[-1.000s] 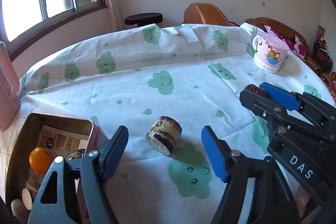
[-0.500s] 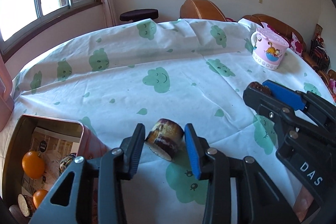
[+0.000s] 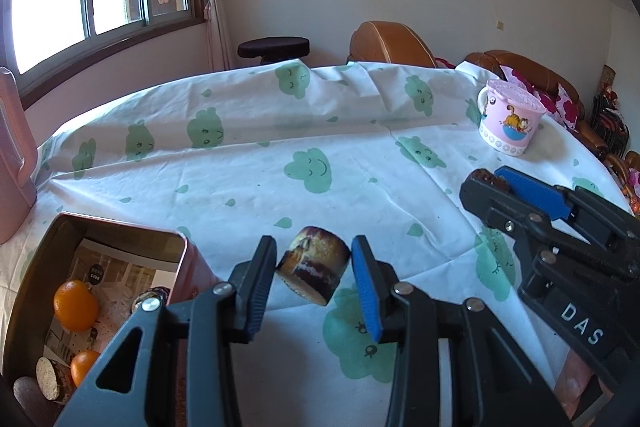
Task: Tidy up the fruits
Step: 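Carry the cylindrical cake and dark pastry over the tin with both tools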
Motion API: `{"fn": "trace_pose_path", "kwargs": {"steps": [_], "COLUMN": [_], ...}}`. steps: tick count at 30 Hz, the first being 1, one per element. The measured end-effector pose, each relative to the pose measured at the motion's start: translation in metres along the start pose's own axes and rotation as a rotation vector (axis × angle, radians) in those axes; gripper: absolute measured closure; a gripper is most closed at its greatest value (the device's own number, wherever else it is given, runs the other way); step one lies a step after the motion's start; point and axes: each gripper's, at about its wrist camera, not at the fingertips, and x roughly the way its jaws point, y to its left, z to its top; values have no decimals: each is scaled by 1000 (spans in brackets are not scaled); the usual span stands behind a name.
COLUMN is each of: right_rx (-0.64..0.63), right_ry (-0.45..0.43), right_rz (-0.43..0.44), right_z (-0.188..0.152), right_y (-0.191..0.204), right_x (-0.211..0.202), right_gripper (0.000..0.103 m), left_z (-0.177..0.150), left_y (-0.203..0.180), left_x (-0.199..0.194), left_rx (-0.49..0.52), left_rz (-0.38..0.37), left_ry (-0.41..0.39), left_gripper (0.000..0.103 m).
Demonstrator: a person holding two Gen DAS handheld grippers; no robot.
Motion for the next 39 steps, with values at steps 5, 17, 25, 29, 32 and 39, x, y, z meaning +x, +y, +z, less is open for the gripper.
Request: {"fn": "trace_pose_path", "kwargs": {"steps": [5, 17, 25, 29, 32, 39], "right_rx": [-10, -25, -30, -33, -33, -36], "right_ry": [-21, -72, -101, -115, -126, -147], "right_rz": [6, 3, -2, -5, -7, -13], "right_z": [0, -1, -2, -2, -2, -3], "right_y": [2, 6, 7, 8, 8, 9], "right_x": [-4, -14, -19, -21, -23, -27], "right_gripper": [65, 65, 65, 65, 65, 65], "left_z": [0, -2, -3, -3, -4, -5], "left_y": [1, 5, 6, 6, 7, 8], "left_x": [-7, -20, -28, -31, -33, -38], "left_rx": [-7, -25, -31, -34, -38, -45], "left_rz": [10, 20, 36, 41, 42, 47], "left_ry": [-39, -104, -148, -164, -171, -195], "left_gripper": [62, 62, 62, 62, 62, 62]}}
